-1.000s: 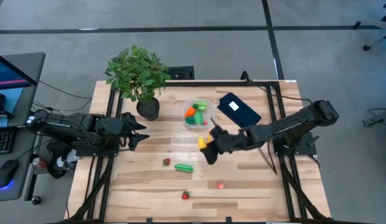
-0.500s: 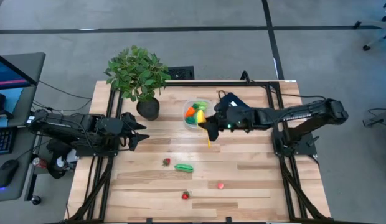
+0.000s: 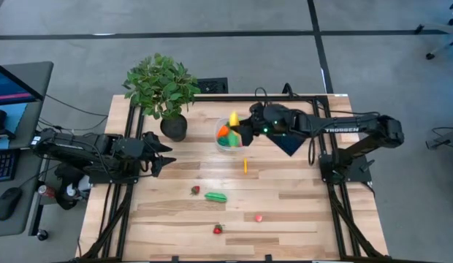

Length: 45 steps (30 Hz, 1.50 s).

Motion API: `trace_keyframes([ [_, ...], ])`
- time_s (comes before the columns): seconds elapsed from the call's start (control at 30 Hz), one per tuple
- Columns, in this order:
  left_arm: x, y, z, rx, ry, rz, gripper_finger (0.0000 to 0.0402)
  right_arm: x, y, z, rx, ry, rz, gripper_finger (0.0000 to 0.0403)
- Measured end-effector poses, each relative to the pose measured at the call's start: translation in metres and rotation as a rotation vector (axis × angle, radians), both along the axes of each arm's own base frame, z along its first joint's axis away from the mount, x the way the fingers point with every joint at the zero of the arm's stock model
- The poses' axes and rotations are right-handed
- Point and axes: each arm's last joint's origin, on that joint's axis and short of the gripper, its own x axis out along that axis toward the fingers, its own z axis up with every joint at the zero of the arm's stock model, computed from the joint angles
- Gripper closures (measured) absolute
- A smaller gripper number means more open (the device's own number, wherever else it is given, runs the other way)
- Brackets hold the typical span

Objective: Pick and placing Produce into tupperware
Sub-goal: Put the yellow banana into the transparent bin

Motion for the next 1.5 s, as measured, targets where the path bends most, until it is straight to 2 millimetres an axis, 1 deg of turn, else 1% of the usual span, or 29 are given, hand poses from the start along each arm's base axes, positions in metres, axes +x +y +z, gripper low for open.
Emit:
trace_keyframes([
  [0.37, 0.0, 0.001, 0.0, 0.01, -0.002, 0.016, 0.0161, -0.004, -0.026, 0.005, -0.076, -0.036, -0.054, 0.0241],
  [0.67, 0.0, 0.001, 0.0, 0.014, -0.002, 0.022, 0.0161, -0.008, -0.042, 0.004, -0.121, -0.027, -0.093, 0.0244],
  [0.8, 0.0, 0.001, 0.0, 0.015, -0.002, 0.024, 0.0161, -0.013, -0.049, -0.009, -0.112, 0.013, -0.117, 0.0245],
  [0.9, 0.0, 0.001, 0.0, 0.016, -0.003, 0.026, 0.0161, -0.015, -0.05, -0.015, -0.109, 0.023, -0.122, 0.0244],
  [1.17, 0.0, 0.002, 0.0, 0.034, -0.005, 0.053, 0.0161, -0.022, -0.046, -0.043, -0.093, 0.057, -0.12, 0.0239],
  [1.37, 0.0, 0.002, 0.0, 0.039, -0.006, 0.061, 0.0161, -0.026, -0.04, -0.061, -0.095, 0.024, -0.152, 0.0238],
  [1.5, 0.0, 0.002, 0.001, 0.041, -0.009, 0.064, 0.0161, -0.018, -0.036, -0.073, -0.1, 0.021, -0.144, 0.024],
])
